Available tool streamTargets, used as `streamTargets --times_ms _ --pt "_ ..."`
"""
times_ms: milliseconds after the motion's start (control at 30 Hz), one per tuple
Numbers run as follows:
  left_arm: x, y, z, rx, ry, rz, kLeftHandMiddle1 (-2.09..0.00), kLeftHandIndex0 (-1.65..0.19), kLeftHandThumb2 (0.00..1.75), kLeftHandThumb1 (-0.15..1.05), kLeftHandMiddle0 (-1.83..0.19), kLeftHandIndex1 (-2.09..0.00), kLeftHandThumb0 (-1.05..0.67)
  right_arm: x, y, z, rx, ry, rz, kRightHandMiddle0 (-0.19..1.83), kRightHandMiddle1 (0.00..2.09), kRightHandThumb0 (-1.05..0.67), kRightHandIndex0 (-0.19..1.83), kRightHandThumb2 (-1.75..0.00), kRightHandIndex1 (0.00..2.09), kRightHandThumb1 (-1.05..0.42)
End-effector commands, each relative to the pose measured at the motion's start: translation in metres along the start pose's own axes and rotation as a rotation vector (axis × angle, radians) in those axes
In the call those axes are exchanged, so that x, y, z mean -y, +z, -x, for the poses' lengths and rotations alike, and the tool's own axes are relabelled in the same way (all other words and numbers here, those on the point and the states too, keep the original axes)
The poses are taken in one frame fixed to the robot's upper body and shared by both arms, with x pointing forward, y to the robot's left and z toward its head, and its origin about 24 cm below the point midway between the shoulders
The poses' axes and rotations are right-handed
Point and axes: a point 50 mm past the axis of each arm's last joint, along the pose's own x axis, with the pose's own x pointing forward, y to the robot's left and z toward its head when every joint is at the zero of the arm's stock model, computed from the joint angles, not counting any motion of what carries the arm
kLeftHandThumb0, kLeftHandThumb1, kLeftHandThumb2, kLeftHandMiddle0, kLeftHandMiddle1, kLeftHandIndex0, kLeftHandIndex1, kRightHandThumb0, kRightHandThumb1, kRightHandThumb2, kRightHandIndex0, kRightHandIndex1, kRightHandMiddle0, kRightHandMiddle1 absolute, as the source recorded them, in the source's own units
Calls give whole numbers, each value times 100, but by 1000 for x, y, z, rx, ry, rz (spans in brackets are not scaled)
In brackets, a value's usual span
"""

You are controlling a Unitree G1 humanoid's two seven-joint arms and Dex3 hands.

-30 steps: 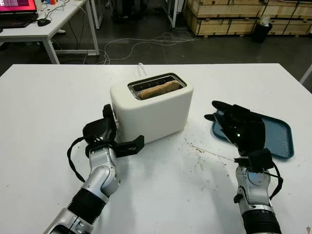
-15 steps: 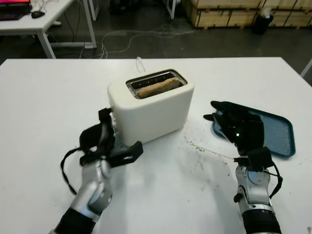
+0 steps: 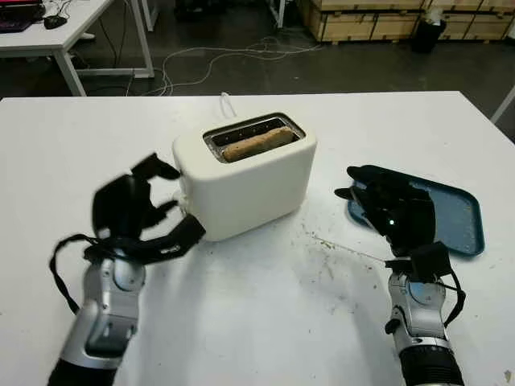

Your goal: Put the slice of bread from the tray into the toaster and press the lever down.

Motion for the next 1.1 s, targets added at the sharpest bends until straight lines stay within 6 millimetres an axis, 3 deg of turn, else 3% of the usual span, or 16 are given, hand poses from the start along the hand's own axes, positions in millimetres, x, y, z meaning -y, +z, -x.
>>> streamTargets --times_ms 0,133,367,500,633,800,833,933,1067 --pt "-10 -2 -1 -5 4 -61 -146 -87 0 82 -86 -45 -28 1 4 -3 11 6 8 108 0 -45 108 -12 35 -92" --pt "-27 -4 0 -9 -16 -120 -134 -98 0 77 -87 -23 -32 12 13 -9 27 47 66 103 0 -43 105 -11 35 -92" --pt "-46 -2 2 73 -164 -79 -121 -117 0 77 -95 -17 -24 36 49 -30 90 157 228 101 1 -41 104 -12 37 -92" --pt "-49 0 1 123 -290 -79 -114 -121 1 80 -96 -16 -21 42 66 -42 118 233 369 107 1 -46 96 -16 70 -92" --pt "-47 -1 0 131 -394 -103 -98 -128 0 84 -103 -13 -20 46 76 -57 113 307 506 117 4 -43 82 -20 127 -92" --pt "-41 -2 2 126 -444 -103 -99 -134 0 83 -106 -14 -19 44 80 -73 64 386 587 120 14 -40 77 -19 147 -92" --pt "-40 -2 2 124 -446 -102 -103 -135 0 84 -105 -14 -18 43 79 -76 53 396 599 117 19 -40 77 -19 148 -92" --pt "-38 -3 1 128 -429 -102 -117 -136 0 84 -100 -14 -16 37 74 -82 20 438 637 74 109 -41 69 -23 166 -92" --pt "-36 -4 0 131 -364 -122 -121 -136 0 83 -100 -15 -16 28 69 -84 14 483 667 65 130 -39 71 -25 160 -92"
